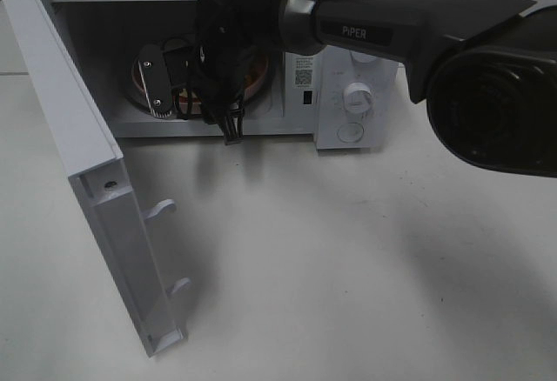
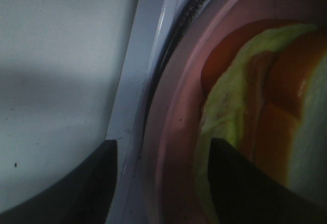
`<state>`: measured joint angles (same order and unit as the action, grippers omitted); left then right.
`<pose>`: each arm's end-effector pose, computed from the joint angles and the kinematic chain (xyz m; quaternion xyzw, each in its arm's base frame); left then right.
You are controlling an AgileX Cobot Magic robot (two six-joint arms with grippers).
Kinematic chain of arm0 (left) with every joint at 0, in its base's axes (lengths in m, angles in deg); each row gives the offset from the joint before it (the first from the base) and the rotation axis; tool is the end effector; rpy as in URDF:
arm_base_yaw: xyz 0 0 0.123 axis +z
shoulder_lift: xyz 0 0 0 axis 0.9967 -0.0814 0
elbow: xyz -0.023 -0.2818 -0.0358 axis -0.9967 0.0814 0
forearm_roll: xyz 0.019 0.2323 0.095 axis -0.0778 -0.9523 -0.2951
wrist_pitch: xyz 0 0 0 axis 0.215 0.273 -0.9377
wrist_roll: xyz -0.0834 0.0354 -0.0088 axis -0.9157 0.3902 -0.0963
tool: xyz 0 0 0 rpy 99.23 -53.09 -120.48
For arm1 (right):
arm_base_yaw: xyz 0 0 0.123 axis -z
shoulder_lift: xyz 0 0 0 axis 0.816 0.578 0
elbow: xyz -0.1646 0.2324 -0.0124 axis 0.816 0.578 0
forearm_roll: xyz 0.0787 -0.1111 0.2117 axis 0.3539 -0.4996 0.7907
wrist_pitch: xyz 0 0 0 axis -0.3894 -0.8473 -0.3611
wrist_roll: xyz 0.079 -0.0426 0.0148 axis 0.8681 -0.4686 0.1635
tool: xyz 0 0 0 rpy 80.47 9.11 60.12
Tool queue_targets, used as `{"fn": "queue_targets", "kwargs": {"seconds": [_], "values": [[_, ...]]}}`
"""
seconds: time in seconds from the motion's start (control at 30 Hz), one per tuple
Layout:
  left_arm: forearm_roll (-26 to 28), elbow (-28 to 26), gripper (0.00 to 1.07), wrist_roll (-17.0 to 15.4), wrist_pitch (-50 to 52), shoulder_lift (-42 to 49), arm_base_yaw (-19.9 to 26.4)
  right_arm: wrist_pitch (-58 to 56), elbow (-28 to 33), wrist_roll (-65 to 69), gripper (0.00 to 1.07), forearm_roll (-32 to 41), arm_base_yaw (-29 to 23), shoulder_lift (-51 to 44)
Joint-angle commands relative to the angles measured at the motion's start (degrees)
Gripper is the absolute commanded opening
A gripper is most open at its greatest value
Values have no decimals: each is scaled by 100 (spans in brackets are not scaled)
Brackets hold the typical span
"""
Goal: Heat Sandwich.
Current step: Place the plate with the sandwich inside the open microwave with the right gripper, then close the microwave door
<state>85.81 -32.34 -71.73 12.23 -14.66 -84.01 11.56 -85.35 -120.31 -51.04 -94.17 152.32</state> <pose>-0.0085 -0.0099 0.2800 0.0036 0.8518 -0.0479 0.5217 0.4349 0.3404 0.1548 -0.7653 0.5418 -0.1671 0.3048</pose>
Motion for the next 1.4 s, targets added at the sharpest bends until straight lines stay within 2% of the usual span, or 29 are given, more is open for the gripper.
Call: {"fn": "queue_targets", "kwargs": {"seconds": [0.03,0.3,0.53,0.87,1.07,1.4], "values": [[23,6,96,11,52,86,-29,-80,-23,132,54,74,0,-63],[23,6,96,11,52,86,-29,97,143,556,65,292,0,-201],[23,6,96,11,52,86,-29,464,905,728,79,321,0,-613],[23,6,96,11,52,86,-29,745,1776,728,77,309,0,-1157],[23,6,96,11,52,86,-29,1129,2595,728,76,315,63,-1719],[23,6,96,11,52,86,-29,1381,3615,911,76,315,63,-2510]]}}
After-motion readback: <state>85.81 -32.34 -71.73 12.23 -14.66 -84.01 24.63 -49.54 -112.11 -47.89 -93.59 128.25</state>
